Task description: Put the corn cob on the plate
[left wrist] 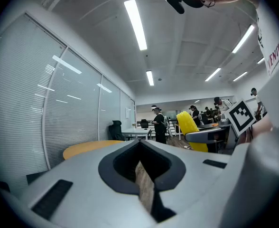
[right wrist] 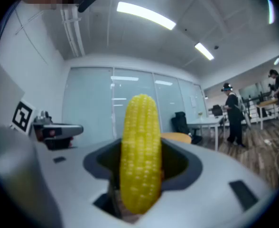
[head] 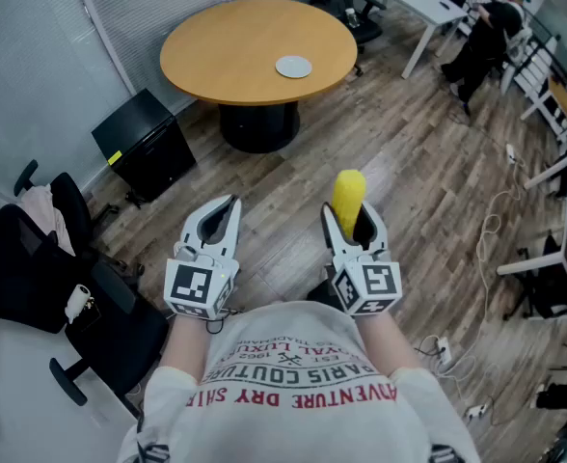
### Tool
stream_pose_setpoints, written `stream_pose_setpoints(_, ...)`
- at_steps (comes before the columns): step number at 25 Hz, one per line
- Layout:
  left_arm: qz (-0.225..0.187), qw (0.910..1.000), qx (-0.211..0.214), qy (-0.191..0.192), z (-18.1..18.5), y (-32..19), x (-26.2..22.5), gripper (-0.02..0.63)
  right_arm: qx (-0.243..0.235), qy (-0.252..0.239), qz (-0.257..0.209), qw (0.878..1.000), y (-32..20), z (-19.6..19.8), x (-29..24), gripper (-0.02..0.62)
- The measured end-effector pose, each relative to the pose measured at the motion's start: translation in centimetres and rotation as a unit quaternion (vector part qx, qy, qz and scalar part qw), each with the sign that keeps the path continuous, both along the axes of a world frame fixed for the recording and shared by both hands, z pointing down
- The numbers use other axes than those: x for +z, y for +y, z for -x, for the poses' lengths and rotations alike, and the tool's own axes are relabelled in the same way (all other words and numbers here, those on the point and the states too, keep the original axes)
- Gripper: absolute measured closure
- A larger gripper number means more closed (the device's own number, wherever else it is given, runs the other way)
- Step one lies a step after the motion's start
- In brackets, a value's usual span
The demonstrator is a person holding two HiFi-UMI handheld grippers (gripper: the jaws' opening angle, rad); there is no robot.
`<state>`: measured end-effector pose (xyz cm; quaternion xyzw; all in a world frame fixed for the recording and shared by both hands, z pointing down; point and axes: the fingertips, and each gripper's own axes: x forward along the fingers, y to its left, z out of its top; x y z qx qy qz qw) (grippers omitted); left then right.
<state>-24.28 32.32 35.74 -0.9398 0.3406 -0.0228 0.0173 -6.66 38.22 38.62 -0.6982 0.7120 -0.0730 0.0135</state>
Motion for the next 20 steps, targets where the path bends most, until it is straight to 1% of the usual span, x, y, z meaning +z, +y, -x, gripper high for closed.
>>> stream_pose_setpoints(9,0.003,1.0000,-0.004,0.002,0.1,-1.1,0.4,0.574,-0.011,0.020,0.002,1.000,-0.7,0.7,-0.2,0.333)
stream_pose_setpoints(15,0.010,0.9999,0.001,0.001,0.1,-2.0,0.9,0.574,-0.004,0.000,0.003,1.000,-1.3,0.7,-0.3,0.333)
stream_pose_setpoints(20,0.014,0.9998,0.012,-0.004,-0.8,-2.5,1.5,0.574,-0.007,0.005,0.009,1.000,-1.9,0.3,-0.3,0.334)
